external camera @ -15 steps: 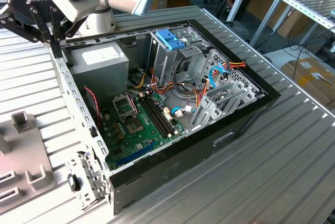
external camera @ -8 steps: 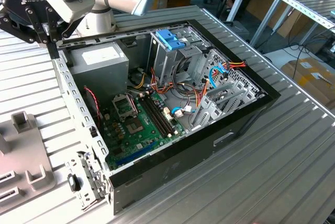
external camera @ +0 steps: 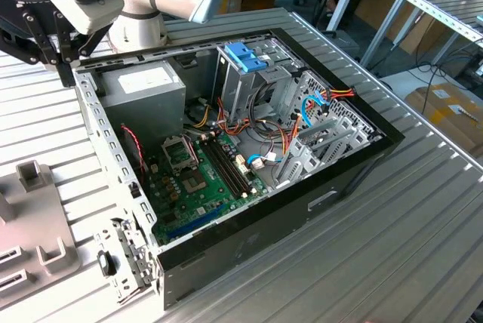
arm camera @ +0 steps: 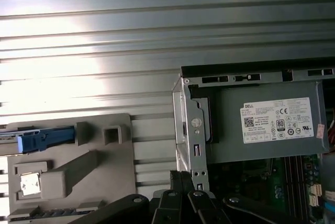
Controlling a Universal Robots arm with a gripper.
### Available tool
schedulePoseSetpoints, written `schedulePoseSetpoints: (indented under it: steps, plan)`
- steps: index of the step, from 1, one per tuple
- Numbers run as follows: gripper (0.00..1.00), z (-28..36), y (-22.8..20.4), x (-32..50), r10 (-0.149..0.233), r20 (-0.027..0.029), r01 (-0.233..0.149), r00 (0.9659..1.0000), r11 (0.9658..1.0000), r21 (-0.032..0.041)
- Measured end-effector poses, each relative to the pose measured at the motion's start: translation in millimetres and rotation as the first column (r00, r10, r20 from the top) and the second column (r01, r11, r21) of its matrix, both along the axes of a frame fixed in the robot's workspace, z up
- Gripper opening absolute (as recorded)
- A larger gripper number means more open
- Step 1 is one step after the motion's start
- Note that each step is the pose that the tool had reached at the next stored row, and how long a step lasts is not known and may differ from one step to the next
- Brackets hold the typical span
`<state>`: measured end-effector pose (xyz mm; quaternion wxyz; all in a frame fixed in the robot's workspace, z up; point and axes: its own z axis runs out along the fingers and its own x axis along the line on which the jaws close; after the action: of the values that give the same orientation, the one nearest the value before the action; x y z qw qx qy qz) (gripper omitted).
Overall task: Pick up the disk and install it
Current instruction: 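Reach for the disk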
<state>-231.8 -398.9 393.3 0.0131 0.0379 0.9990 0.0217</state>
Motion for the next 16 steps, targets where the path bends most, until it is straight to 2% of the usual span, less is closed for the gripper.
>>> schedulePoseSetpoints:
  steps: [12, 16]
  plan:
    - [0.11, -0.1, 0.0, -15.4, 0.0, 0.0, 0.0, 1.0, 1.0, 0.0]
    - [0.11, -0.1, 0.0, -23.1, 0.0, -0.0001, 0.0, 1.0, 1.0, 0.0]
